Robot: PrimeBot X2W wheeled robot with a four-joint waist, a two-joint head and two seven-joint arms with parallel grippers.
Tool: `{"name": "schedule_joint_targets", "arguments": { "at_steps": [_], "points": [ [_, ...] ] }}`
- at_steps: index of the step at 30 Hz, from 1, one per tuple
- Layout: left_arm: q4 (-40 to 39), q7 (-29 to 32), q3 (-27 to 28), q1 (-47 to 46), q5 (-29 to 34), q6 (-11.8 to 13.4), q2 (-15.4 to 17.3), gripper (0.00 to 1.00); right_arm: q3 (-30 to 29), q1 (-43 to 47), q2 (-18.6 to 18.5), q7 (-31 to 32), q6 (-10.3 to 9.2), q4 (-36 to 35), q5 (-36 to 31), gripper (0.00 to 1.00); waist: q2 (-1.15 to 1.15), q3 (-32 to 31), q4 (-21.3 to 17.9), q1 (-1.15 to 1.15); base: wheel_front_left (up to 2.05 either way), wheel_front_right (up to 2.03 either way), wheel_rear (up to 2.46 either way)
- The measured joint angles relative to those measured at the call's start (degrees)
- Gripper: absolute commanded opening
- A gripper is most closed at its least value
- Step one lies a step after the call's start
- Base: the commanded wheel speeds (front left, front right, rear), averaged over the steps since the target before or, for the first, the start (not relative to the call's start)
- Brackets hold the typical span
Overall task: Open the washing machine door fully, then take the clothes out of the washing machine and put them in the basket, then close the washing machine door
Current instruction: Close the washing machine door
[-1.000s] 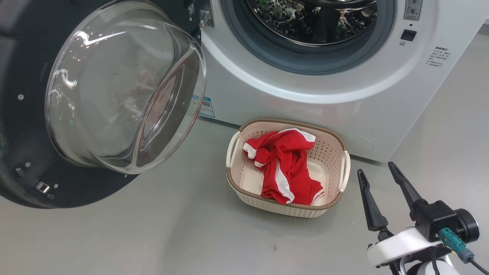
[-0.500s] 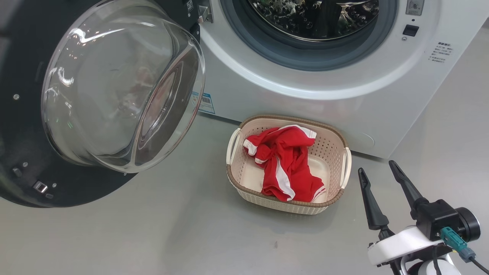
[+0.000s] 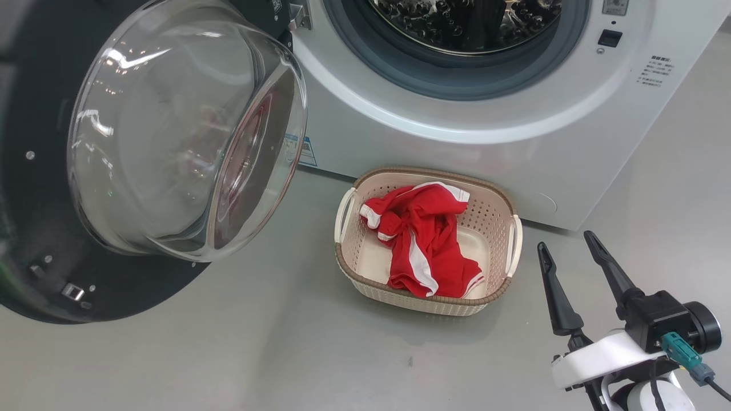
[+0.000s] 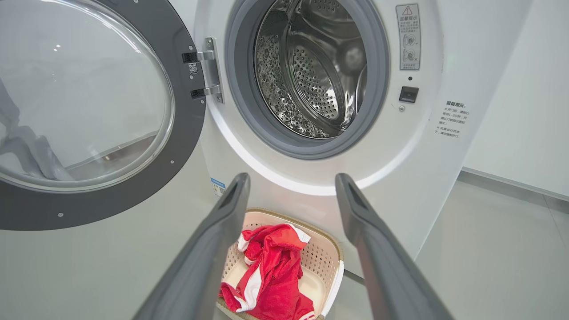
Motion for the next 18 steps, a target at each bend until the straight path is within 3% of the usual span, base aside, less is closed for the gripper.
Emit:
{"name": "schedule_joint_targets", "arguments": {
  "at_steps": [18],
  "points": [
    [-3.9, 13.3, -6.1, 0.5, -7.0, -6.3, -2.9, 0.00, -0.3, 0.0, -0.4, 0.0, -0.08, -0.1, 0.0, 1.00, 0.00, 0.5, 0.3, 0.00, 0.00, 0.00, 0.00]
  ]
}}
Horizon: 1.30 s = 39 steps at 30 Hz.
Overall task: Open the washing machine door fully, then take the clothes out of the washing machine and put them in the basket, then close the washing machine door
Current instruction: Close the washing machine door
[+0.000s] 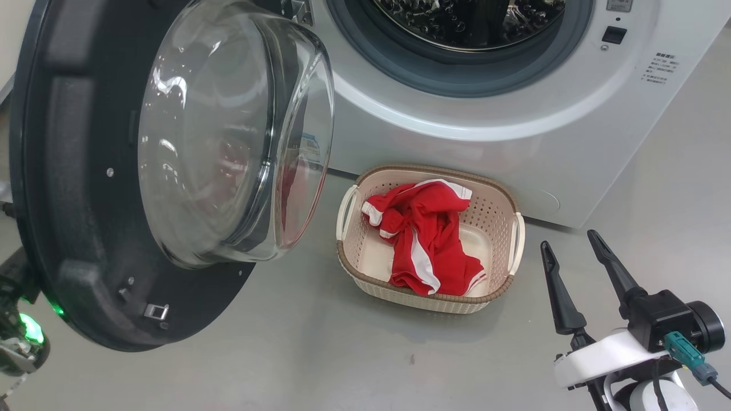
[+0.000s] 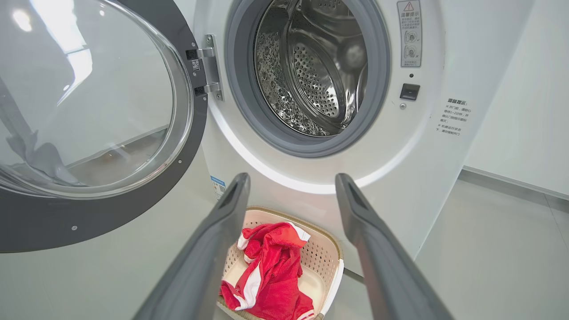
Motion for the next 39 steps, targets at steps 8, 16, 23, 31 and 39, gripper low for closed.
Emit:
{"name": "schedule_joint_targets", "arguments": {
  "at_steps": [8, 16, 23, 31, 39],
  "points": [
    [-3.1, 4.6, -2.8, 2.7, -2.0, -1.7, -1.8, 0.00, 0.5, 0.0, 0.0, 0.0, 0.01, -0.4, 0.0, 1.00, 0.00, 0.4, -0.4, 0.00, 0.00, 0.00, 0.00],
    [-6.0, 7.0, -5.1, 3.9, -2.8, -2.5, -3.7, 0.00, 1.0, -0.5, 0.0, 0.0, 0.44, -0.5, 0.0, 1.00, 0.00, 0.7, -1.6, 0.00, 0.00, 0.00, 0.00],
    [-8.7, 8.0, -6.8, 4.8, -2.8, -2.8, -5.5, 0.00, 1.4, -1.7, 0.6, -0.2, 0.59, -0.8, 0.0, 1.00, 0.00, 1.1, -3.6, 0.00, 0.00, 0.00, 0.00],
    [-10.9, 9.7, -8.4, 4.8, -2.8, -3.0, -7.1, 0.00, 2.1, -2.5, 1.3, -0.7, 0.60, -0.8, 0.2, 1.00, 0.00, 2.1, -7.1, 0.00, 0.00, 0.00, 0.00],
    [-11.9, 9.9, -9.2, 4.6, -2.8, -3.1, -8.1, 0.00, 1.9, -3.6, 2.2, -1.6, 0.57, -0.7, 0.7, 1.00, 0.00, 3.4, -11.9, 0.00, 0.00, 0.00, 0.00]
  ]
}}
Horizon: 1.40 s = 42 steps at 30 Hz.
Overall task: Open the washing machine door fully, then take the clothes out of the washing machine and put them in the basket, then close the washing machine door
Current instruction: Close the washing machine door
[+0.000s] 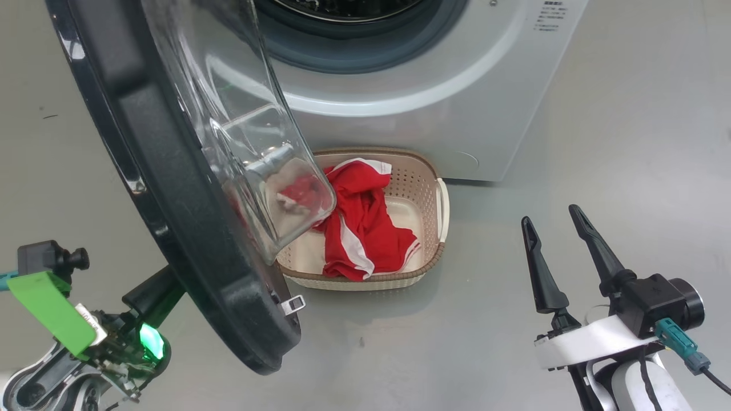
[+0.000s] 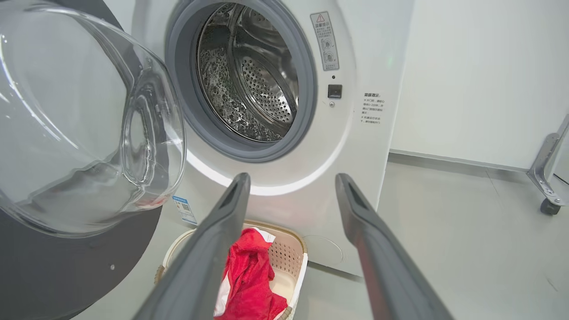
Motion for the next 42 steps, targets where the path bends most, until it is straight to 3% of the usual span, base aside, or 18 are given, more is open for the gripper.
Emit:
{"name": "schedule_joint_targets", "arguments": {
  "at_steps": [12, 26, 42],
  "points": [
    [0.5, -0.9, 0.0, -3.9, 0.4, 0.0, -1.3, 0.00, -0.6, -1.6, 1.2, -2.0, -0.20, 0.9, 1.9, 1.00, 0.00, 2.6, -8.0, 0.00, 0.00, 0.00, 0.00],
    [2.6, -5.4, 3.9, -8.6, 0.6, 0.0, -2.5, 0.00, 0.8, -4.0, 2.6, -3.0, -0.04, 3.1, 4.0, 1.00, 0.00, 5.7, -17.7, 0.00, 0.00, 0.00, 0.00],
    [6.9, -10.7, 5.9, -20.7, 3.7, 0.4, -3.0, 0.00, 1.6, -7.7, 3.0, -4.1, 0.63, 5.9, 6.4, 1.00, 0.00, 10.5, -26.7, 0.00, 0.00, 0.00, 0.00]
  ]
}}
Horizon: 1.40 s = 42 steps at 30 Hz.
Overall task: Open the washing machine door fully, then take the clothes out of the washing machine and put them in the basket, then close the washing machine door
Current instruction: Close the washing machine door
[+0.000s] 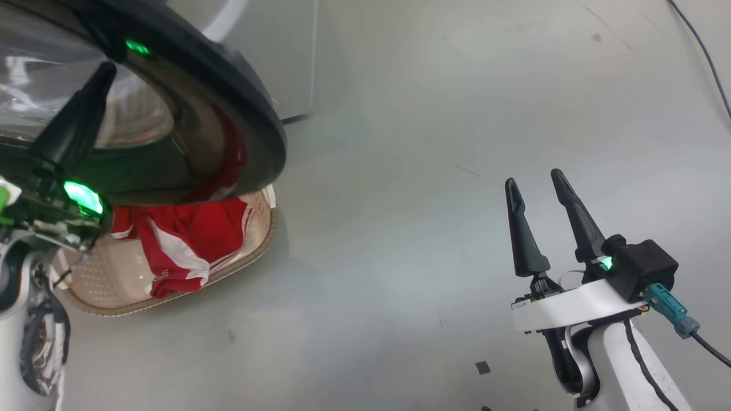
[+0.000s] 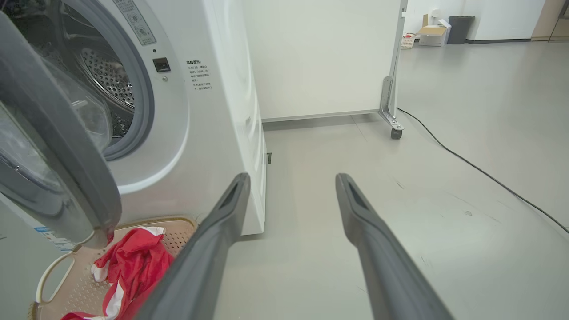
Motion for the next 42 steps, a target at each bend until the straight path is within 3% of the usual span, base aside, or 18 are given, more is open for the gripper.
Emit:
{"name": "schedule_joint_targets", "arguments": {
  "at_steps": [13, 24, 31, 42],
  "points": [
    [6.1, -3.6, 1.3, -9.4, 3.6, 1.2, 0.9, 0.00, 1.1, -1.9, 0.4, -0.2, 0.34, 2.4, 1.1, 1.00, 0.00, 2.0, -4.9, 0.00, 0.00, 0.00, 0.00],
    [10.7, -6.1, 1.6, -13.3, 4.9, 1.1, 1.0, 0.00, 1.2, -3.0, 0.6, -0.2, 0.58, 2.7, 1.2, 1.00, 0.00, 1.3, -6.4, 0.00, 0.00, 0.00, 0.00],
    [12.4, -6.6, 1.3, -14.5, 6.4, 0.6, 0.8, 0.00, 0.5, -3.0, 0.6, -0.2, 0.54, 2.7, 1.2, 1.00, 0.00, 0.9, -6.3, 0.00, 0.00, 0.00, 0.00],
    [14.7, -6.5, 0.0, -13.7, 5.7, -0.5, -3.7, 0.00, -2.2, -3.0, 0.6, -0.2, 0.19, 2.4, 0.7, 1.00, 0.00, 0.1, -3.1, 0.00, 0.00, 0.00, 0.00]
  ]
}}
